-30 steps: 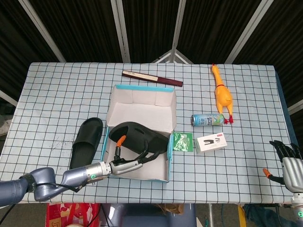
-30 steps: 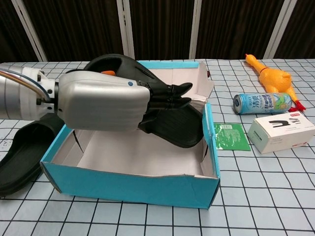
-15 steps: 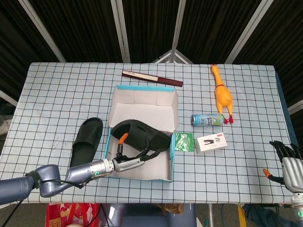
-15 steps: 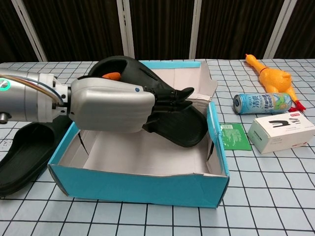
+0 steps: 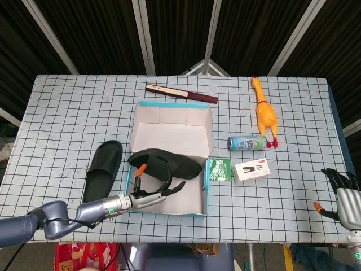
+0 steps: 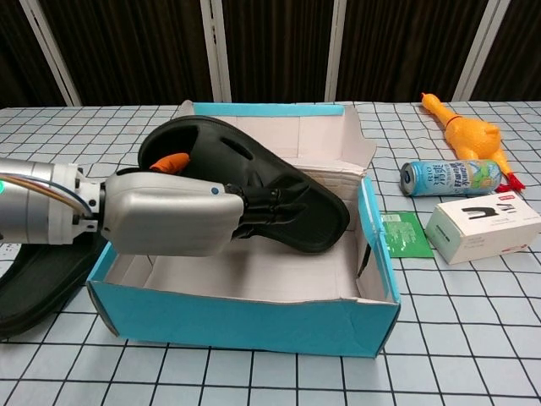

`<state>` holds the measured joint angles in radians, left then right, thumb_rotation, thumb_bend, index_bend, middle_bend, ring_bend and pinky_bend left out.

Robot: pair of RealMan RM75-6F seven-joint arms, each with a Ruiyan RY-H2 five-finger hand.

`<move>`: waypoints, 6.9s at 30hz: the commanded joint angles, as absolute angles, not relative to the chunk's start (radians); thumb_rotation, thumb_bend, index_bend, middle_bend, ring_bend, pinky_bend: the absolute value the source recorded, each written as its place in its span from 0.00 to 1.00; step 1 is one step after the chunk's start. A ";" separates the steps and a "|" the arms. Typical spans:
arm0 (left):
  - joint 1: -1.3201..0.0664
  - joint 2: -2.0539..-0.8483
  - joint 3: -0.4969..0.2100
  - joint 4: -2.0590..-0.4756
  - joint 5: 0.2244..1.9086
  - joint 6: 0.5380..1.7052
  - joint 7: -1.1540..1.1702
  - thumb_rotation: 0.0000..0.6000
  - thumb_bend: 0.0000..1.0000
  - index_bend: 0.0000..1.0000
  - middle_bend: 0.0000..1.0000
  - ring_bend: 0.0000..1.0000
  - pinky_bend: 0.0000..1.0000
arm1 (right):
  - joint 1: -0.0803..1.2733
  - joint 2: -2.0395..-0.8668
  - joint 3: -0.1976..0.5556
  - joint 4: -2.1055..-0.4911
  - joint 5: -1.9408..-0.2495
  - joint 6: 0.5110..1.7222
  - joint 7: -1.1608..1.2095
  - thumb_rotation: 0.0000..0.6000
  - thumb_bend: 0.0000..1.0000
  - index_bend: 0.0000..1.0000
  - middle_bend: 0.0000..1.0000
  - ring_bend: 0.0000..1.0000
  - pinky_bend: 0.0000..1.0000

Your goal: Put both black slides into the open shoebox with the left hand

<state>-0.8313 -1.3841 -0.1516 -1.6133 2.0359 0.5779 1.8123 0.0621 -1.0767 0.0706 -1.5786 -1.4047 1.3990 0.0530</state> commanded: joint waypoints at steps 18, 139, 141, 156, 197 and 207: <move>-0.755 -1.403 -0.097 -1.580 2.033 0.632 1.732 1.00 0.49 0.45 0.29 0.00 0.05 | 0.062 -1.072 0.067 -1.583 -1.410 1.397 0.060 1.00 0.23 0.18 0.16 0.20 0.08; -0.711 -1.683 -0.140 -1.385 1.638 1.147 0.944 1.00 0.36 0.49 0.47 0.29 0.34 | 0.075 -1.062 0.063 -1.591 -1.387 1.359 0.058 1.00 0.23 0.18 0.16 0.20 0.08; -0.712 -1.681 -0.132 -1.381 1.645 1.148 0.939 1.00 0.36 0.49 0.48 0.29 0.34 | 0.074 -1.062 0.063 -1.592 -1.388 1.361 0.058 1.00 0.23 0.18 0.16 0.20 0.08; -0.708 -1.649 -0.049 -1.335 1.717 1.150 0.946 1.00 0.39 0.51 0.48 0.29 0.34 | 0.067 -1.059 0.062 -1.592 -1.396 1.377 0.068 1.00 0.23 0.18 0.16 0.20 0.08; -0.398 -1.131 0.009 -1.816 1.427 1.333 0.607 1.00 0.25 0.16 0.16 0.08 0.17 | 0.065 -1.058 0.058 -1.600 -1.412 1.384 0.067 1.00 0.23 0.18 0.16 0.20 0.08; -0.486 -1.269 -0.036 -1.430 1.303 1.074 0.357 1.00 0.24 0.15 0.15 0.07 0.16 | 0.071 -1.063 0.057 -1.610 -1.401 1.370 0.036 1.00 0.23 0.18 0.16 0.20 0.08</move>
<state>-0.4496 -1.2052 -0.0186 -1.5325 1.3353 1.1506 0.4369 0.0705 -1.0625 0.0569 -1.6093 -1.4026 1.3717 0.0376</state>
